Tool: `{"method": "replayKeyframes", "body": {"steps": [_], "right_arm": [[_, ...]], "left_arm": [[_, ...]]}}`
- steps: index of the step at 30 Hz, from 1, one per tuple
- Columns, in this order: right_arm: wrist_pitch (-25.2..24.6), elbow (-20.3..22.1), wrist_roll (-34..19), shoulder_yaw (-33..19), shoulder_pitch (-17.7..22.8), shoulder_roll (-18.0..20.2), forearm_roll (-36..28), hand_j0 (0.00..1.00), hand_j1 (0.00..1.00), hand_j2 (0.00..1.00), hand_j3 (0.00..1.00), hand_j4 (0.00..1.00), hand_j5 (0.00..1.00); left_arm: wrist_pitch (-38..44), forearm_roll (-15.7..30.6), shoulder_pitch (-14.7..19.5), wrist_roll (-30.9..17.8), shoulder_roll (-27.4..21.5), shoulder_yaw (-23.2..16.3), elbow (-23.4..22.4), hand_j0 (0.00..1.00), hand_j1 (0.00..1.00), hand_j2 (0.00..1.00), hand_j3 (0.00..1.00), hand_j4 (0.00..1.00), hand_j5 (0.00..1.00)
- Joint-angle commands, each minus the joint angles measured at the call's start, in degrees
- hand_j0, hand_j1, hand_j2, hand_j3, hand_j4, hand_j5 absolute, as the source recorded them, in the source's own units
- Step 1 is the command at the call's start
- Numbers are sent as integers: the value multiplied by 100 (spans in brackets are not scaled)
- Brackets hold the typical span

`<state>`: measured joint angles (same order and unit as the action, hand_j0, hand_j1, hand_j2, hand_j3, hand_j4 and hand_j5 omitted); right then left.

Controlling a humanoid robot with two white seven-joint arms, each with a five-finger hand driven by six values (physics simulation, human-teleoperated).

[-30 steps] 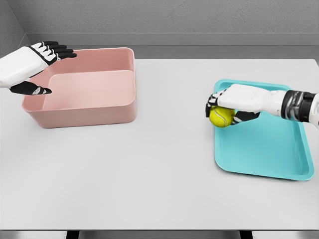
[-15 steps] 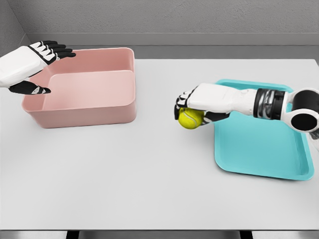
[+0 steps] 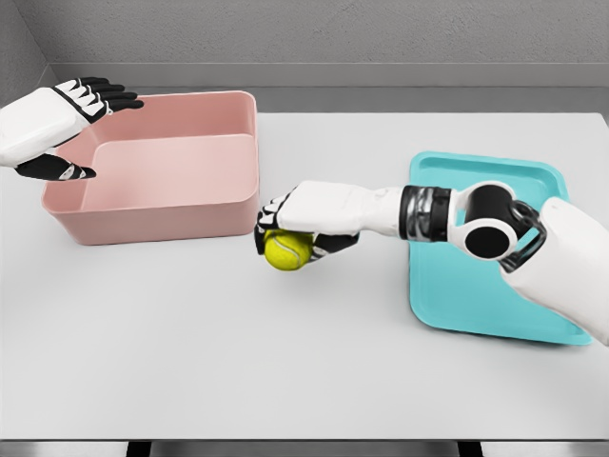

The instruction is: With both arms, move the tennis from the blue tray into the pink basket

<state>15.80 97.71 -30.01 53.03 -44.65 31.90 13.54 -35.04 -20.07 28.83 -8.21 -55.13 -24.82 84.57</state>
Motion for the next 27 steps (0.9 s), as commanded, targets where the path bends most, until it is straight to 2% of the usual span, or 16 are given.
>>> {"method": "replayKeyframes", "body": {"steps": [1,4,5,6,7,13,15,16,20,21,23,24,27], "right_arm": [[-129,-94,4,137,9,-193,26,43,43,43,43,43,43],[-129,-94,13,146,9,-193,26,44,44,44,44,44,44],[-129,-94,13,146,9,-193,26,49,49,49,49,49,49],[-164,-77,13,146,9,-193,26,88,88,88,88,88,88],[-279,-41,22,155,9,-193,26,100,100,100,100,100,100],[-261,11,22,93,-9,-78,26,100,100,100,100,100,100],[-191,204,31,-477,-27,536,8,100,100,100,100,100,100],[28,284,31,-1031,53,967,-10,100,100,100,100,100,100],[195,258,31,-2288,492,1758,-27,100,100,100,100,100,100],[354,214,31,-2718,703,1917,-27,100,100,100,100,100,100],[696,12,31,-3606,1283,2057,-27,100,100,100,100,100,100],[854,-111,31,-3791,1397,2057,-27,100,100,100,100,100,100],[1505,-516,31,-4020,1564,2154,-54,100,100,100,100,100,100]], "left_arm": [[4,38,0,4,-7,4,7,100,100,100,100,100,100],[4,38,0,4,-7,4,7,100,100,100,100,100,100],[4,38,0,4,-7,4,-2,100,100,100,100,100,100],[4,38,0,4,-7,4,-2,100,100,100,100,100,100],[4,38,-9,4,-7,4,-2,100,100,100,100,100,100],[4,38,0,4,2,4,7,100,100,100,100,100,100],[4,38,0,4,2,4,-2,100,100,100,100,100,100],[4,38,-9,4,2,-5,7,100,100,100,100,100,100],[4,64,-9,21,-138,48,112,100,100,100,100,100,100],[4,187,-26,30,-182,39,147,100,100,100,100,100,100],[4,310,-44,12,-516,48,507,100,100,100,100,100,100],[4,319,-61,12,-587,22,665,100,100,100,100,100,100],[4,310,-606,-32,-701,118,1149,100,100,100,100,100,100]]}}
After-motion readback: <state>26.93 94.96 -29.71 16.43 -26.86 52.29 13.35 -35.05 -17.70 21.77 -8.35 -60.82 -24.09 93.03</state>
